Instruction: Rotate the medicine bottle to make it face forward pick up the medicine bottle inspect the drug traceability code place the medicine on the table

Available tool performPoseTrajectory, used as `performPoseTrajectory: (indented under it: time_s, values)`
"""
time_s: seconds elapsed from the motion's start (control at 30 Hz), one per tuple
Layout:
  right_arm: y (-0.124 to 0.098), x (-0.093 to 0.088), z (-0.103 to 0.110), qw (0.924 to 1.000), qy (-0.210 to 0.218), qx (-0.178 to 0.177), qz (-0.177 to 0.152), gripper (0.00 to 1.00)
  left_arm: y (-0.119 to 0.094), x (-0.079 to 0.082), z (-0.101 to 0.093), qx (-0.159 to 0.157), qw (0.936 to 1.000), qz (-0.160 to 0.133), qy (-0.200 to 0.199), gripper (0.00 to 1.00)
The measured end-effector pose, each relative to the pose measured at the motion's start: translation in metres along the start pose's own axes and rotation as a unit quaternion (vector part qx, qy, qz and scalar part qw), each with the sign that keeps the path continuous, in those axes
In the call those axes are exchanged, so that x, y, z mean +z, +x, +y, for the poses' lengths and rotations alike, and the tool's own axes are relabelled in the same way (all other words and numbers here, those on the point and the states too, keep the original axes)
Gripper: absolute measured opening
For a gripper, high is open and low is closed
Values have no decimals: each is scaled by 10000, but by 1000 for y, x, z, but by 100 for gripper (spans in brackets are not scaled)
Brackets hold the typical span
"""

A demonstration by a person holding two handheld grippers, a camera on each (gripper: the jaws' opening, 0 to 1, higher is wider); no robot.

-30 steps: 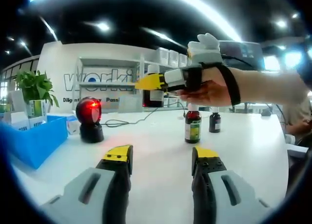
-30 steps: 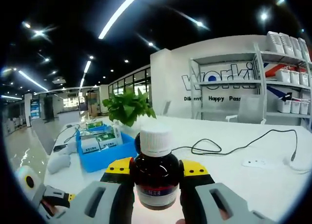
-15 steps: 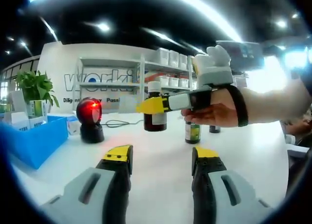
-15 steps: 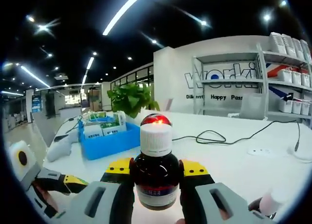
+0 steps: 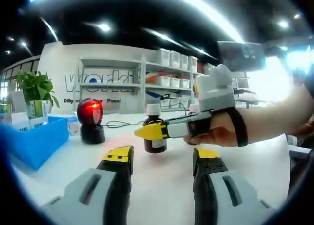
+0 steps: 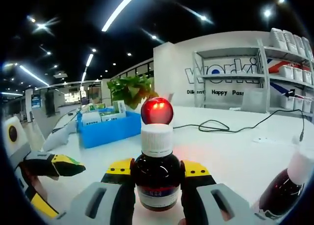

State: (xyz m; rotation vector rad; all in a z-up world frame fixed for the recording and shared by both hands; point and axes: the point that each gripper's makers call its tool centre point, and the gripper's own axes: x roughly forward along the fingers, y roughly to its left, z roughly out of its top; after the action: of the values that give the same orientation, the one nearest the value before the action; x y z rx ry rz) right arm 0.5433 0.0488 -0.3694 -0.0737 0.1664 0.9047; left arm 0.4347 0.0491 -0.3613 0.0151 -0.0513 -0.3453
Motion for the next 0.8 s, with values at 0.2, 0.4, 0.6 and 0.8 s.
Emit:
performPoseTrajectory:
  time_s: [0.2,0.4,0.6,0.8]
  values:
    - [5,-3,3,9999,-101,52,9,31,0,0,1,0,10000,6,7,39]
    - [6,-8,-2,9999,-130,14,29,31,0,0,1,-3,10000,2,11,39]
    - [9,-17,-1,9998,-142,47,114,31,0,0,1,-3,10000,1,0,39]
    - [11,-14,-4,9999,-124,33,-30,31,0,0,1,-7,10000,7,14,39]
